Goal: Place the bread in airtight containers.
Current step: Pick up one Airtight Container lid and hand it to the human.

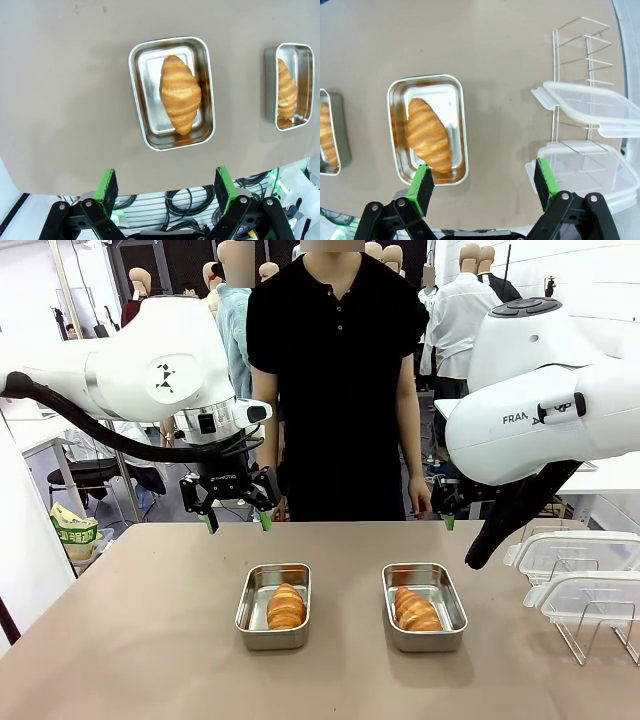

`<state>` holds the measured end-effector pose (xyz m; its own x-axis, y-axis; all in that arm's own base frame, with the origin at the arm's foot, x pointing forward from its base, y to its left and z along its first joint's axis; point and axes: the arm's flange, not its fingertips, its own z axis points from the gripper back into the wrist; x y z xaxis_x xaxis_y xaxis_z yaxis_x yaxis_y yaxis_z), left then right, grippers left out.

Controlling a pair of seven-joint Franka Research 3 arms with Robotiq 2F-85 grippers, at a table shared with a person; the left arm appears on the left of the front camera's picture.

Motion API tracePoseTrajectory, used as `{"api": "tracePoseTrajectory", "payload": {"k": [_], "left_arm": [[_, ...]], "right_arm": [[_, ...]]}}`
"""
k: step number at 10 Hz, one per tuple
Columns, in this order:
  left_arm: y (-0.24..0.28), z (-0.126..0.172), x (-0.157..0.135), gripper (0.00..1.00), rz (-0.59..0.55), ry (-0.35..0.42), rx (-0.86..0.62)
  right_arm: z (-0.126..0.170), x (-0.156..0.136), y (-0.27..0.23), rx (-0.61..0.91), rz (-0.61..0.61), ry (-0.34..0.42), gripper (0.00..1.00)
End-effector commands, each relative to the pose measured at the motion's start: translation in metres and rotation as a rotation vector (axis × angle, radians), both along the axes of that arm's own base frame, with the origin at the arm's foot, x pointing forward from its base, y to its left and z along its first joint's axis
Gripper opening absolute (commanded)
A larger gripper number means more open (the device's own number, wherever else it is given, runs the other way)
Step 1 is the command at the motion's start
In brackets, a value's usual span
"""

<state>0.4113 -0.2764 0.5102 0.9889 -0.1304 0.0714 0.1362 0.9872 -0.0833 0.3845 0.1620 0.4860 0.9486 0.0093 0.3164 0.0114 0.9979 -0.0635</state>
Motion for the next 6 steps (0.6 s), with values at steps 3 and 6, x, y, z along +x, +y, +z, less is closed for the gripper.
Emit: {"api": "tracePoseTrajectory", "payload": {"k": [3, 6], "left_arm": [[0.0012, 0.0019, -0.0005, 1.0, 0.003, -0.006, 0.004], [0.0012, 0.0019, -0.0005, 1.0, 0.003, -0.006, 0.004]], "right_arm": [[-0.0007, -0.0006, 0.0006, -0.002, 0.001, 0.001, 1.0], [-0.0007, -0.0006, 0.0006, -0.002, 0.001, 0.001, 1.0]]}}
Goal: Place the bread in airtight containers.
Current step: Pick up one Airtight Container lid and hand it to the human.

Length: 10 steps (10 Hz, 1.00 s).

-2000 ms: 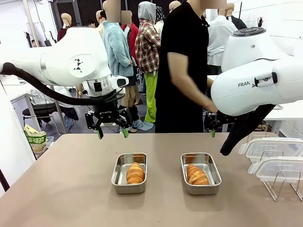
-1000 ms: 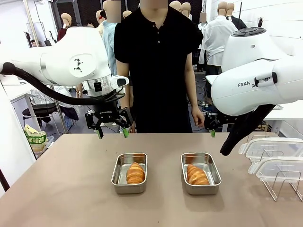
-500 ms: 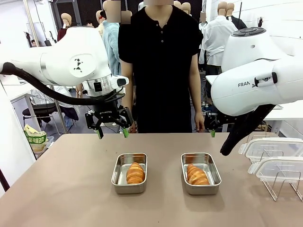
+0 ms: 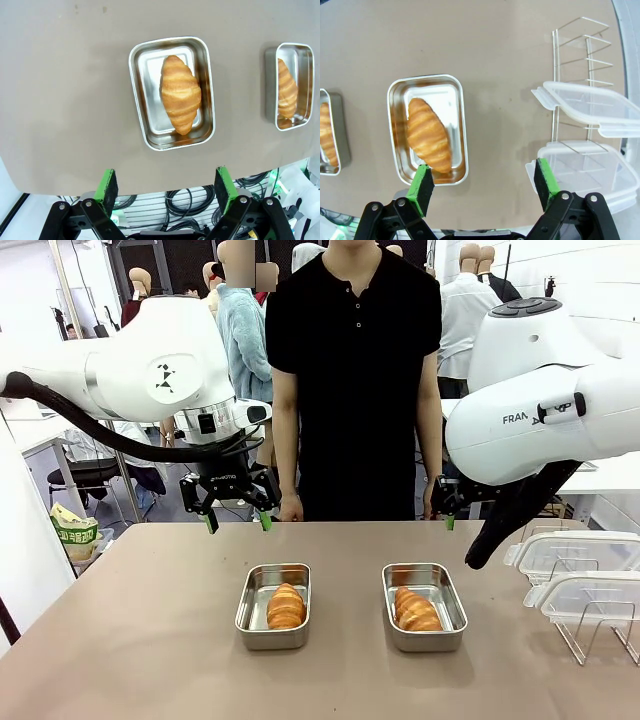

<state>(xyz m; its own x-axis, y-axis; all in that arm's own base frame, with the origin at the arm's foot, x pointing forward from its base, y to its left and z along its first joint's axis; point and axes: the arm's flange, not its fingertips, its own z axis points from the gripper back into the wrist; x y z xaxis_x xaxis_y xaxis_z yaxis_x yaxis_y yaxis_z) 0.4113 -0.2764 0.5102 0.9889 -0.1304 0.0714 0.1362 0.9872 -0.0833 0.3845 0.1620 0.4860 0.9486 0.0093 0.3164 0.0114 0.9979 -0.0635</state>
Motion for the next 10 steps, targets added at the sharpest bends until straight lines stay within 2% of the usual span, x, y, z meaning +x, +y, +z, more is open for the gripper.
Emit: {"api": "tracePoseTrajectory", "payload": {"k": [1, 4, 7, 9, 10], "left_arm": [[0.001, 0.002, 0.0, 1.0, 0.003, -0.006, 0.004], [0.001, 0.002, 0.0, 1.0, 0.003, -0.006, 0.004], [0.001, 0.002, 0.0, 1.0, 0.003, -0.006, 0.004], [0.001, 0.002, 0.0, 1.0, 0.003, -0.006, 0.004], [0.001, 0.002, 0.0, 1.0, 0.003, -0.006, 0.004]], "right_arm": [[-0.001, -0.001, 0.001, -0.002, 0.001, 0.001, 1.0], [0.0, 0.0, 0.0, 0.0, 0.0, 0.0, 1.0], [0.02, -0.005, -0.007, 0.002, 0.123, 0.054, 1.0], [0.037, -0.013, -0.012, -0.015, 0.254, 0.095, 1.0], [0.042, -0.015, -0.02, -0.069, 0.301, 0.162, 1.0]]}}
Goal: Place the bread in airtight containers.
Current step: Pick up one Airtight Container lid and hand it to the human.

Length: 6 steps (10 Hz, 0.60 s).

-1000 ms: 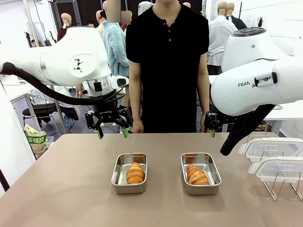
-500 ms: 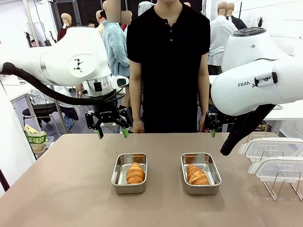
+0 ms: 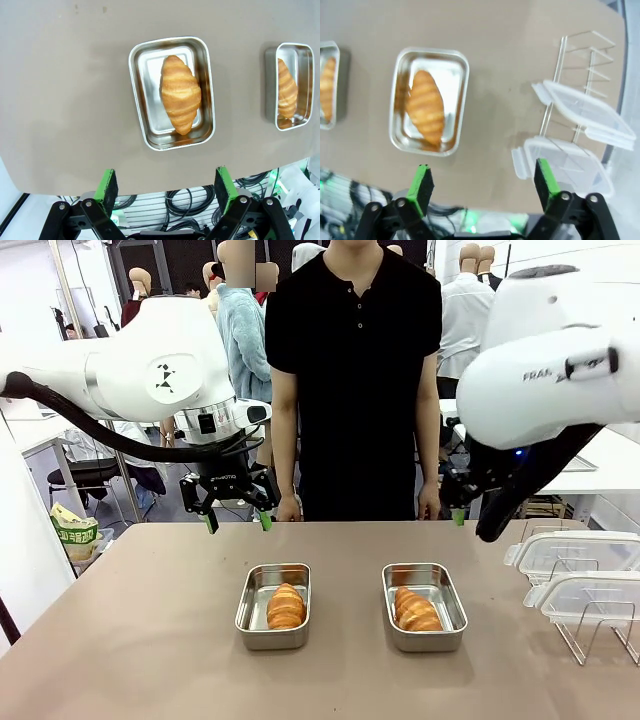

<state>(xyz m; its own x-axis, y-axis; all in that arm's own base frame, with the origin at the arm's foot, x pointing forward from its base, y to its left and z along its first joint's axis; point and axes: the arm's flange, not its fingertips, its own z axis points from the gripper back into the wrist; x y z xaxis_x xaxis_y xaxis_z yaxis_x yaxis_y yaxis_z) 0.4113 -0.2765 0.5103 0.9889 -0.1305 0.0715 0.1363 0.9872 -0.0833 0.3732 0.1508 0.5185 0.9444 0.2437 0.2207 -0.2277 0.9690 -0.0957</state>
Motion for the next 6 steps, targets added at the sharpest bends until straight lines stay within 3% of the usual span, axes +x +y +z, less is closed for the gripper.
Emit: {"api": "tracePoseTrajectory", "payload": {"k": [1, 2, 3, 4, 5, 6], "left_arm": [[0.001, 0.002, 0.0, 1.0, 0.003, -0.006, 0.004], [0.001, 0.002, 0.0, 1.0, 0.003, -0.006, 0.004], [0.001, 0.002, 0.0, 1.0, 0.003, -0.006, 0.004], [0.001, 0.002, 0.0, 1.0, 0.003, -0.006, 0.004], [0.001, 0.002, 0.0, 1.0, 0.003, -0.006, 0.004], [0.001, 0.002, 0.0, 1.0, 0.003, -0.006, 0.004]], "right_arm": [[0.013, -0.006, -0.021, -0.061, 0.098, 0.108, 1.0], [0.016, -0.012, -0.03, -0.059, 0.273, 0.153, 1.0], [0.018, -0.02, -0.038, -0.11, 0.43, 0.144, 1.0], [0.017, -0.026, -0.046, -0.139, 0.603, 0.129, 1.0], [0.016, -0.03, -0.055, -0.11, 0.748, 0.042, 1.0], [0.015, -0.029, -0.064, -0.032, 0.856, 0.035, 1.0]]}}
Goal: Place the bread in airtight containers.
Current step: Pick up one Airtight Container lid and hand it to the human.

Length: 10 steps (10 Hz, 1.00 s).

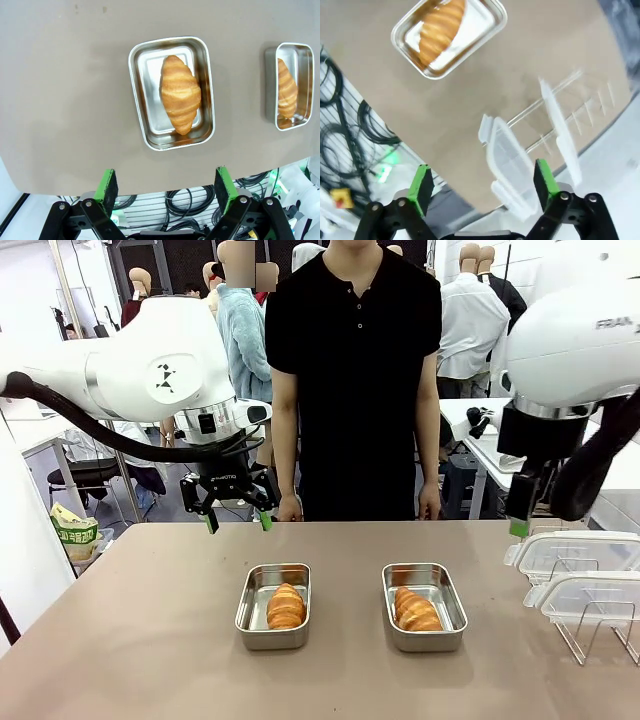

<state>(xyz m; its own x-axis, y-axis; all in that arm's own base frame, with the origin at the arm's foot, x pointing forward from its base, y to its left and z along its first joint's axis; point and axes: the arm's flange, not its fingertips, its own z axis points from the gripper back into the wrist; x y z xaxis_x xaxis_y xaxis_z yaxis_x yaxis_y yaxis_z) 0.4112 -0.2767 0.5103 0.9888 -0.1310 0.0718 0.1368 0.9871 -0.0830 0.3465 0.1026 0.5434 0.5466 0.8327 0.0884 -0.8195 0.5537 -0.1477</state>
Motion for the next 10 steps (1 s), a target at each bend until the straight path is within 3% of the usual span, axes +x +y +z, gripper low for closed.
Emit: {"api": "tracePoseTrajectory", "payload": {"k": [1, 4, 5, 7, 8, 9, 10], "left_arm": [[0.002, 0.002, 0.0, 1.0, 0.003, -0.006, 0.003], [0.002, 0.002, 0.0, 1.0, 0.003, -0.006, 0.003], [0.002, 0.002, 0.0, 1.0, 0.003, -0.006, 0.003], [0.002, 0.002, 0.0, 1.0, 0.003, -0.006, 0.003], [0.002, 0.002, 0.0, 1.0, 0.003, -0.006, 0.003], [0.002, 0.002, 0.0, 1.0, 0.003, -0.006, 0.003], [0.002, 0.002, 0.0, 1.0, 0.003, -0.006, 0.003]], "right_arm": [[-0.01, 0.0, -0.023, 0.132, 0.125, 0.055, 1.0], [-0.011, 0.014, -0.027, 0.12, 0.015, 0.168, 1.0], [-0.009, 0.001, -0.029, 0.119, 0.088, 0.072, 1.0], [-0.009, 0.001, -0.029, 0.119, 0.088, 0.072, 1.0], [-0.013, 0.004, -0.03, 0.119, 0.068, 0.108, 1.0], [-0.018, 0.001, -0.035, 0.144, 0.198, 0.081, 1.0], [-0.019, -0.003, -0.05, 0.182, 0.282, 0.149, 1.0]]}}
